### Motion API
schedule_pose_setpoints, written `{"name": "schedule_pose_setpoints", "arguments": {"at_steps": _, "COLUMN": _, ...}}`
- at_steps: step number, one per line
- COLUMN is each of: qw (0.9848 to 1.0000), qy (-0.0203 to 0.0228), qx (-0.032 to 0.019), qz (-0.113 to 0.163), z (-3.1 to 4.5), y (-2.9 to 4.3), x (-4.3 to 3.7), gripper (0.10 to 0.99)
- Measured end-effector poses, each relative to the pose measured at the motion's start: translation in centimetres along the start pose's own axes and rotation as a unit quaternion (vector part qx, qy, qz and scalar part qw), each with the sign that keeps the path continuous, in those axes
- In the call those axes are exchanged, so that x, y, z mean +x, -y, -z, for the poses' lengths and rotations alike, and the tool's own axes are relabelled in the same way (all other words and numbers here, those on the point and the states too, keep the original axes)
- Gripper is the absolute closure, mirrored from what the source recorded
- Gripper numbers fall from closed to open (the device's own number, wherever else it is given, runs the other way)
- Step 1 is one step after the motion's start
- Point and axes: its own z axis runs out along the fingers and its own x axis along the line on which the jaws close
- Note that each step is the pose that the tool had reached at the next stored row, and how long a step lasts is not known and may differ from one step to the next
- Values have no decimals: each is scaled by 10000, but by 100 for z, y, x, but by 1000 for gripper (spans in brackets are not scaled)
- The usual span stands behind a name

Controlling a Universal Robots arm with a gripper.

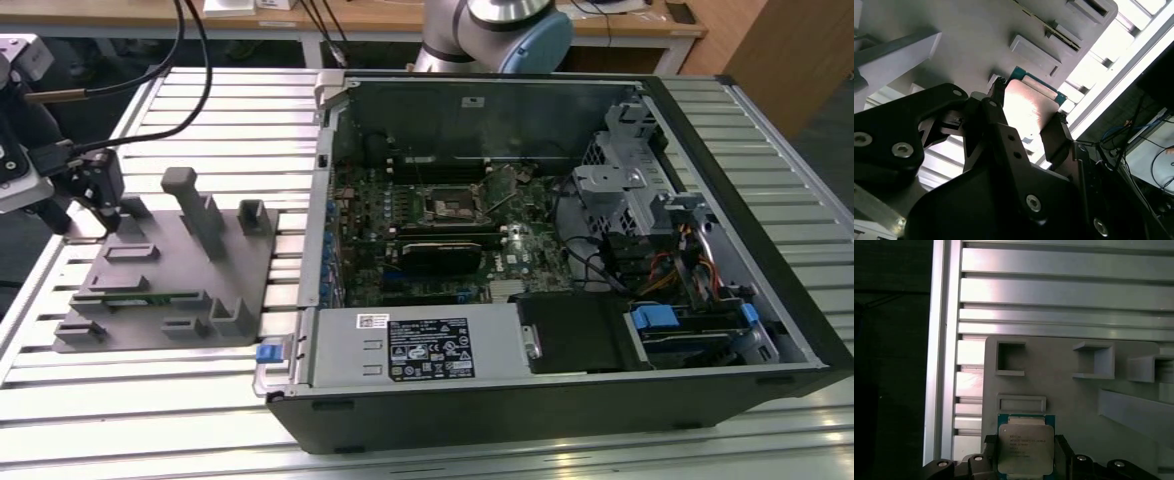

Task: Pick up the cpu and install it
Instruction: 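Pick up the cpu and move it towards the insertion slot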

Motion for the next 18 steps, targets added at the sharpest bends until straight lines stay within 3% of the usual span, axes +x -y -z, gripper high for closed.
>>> {"name": "schedule_pose_setpoints", "arguments": {"at_steps": 18, "qw": 10000, "qy": -1, "qx": 0, "qz": 0, "z": 139, "y": -8, "x": -2, "gripper": 545}}
